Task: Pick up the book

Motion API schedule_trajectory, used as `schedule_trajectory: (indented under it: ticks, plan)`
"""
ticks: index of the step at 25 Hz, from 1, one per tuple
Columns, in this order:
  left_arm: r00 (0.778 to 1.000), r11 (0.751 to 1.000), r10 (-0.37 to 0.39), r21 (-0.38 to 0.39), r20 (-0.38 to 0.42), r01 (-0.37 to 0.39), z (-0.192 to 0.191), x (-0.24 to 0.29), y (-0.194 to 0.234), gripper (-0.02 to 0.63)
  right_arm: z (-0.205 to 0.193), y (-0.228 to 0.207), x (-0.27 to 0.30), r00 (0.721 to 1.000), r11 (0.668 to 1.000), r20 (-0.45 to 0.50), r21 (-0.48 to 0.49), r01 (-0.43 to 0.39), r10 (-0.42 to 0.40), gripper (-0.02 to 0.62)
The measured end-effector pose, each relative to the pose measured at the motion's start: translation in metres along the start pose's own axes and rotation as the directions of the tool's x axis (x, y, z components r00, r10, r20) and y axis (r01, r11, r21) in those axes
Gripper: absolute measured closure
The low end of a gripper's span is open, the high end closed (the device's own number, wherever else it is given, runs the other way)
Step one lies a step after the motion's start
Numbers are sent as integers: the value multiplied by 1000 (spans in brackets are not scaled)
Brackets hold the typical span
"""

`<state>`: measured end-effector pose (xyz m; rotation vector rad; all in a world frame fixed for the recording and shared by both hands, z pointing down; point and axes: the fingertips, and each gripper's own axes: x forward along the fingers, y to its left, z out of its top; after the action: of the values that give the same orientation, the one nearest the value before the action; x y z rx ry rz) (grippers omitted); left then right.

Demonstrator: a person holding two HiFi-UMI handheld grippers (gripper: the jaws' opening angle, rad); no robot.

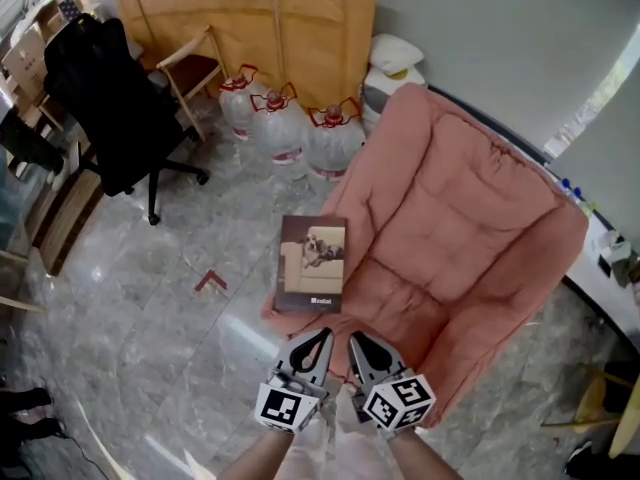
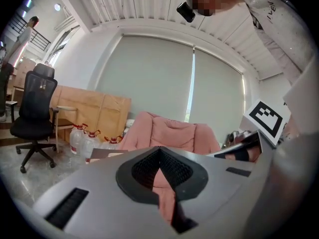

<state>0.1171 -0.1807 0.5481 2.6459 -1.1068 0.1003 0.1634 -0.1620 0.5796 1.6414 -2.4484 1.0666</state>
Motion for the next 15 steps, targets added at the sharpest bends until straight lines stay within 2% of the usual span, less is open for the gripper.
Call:
schedule_trajectory:
  ticks: [4, 15]
  plan:
    - [1000, 999, 26, -22, -6, -26, -11, 12, 4, 584, -10, -14, 17, 999, 999, -34, 41, -12, 14, 575]
    - [991, 989, 115, -84, -65, -121, -52, 21, 21, 584, -42, -52, 46, 994, 981, -101, 190, -28, 48, 500]
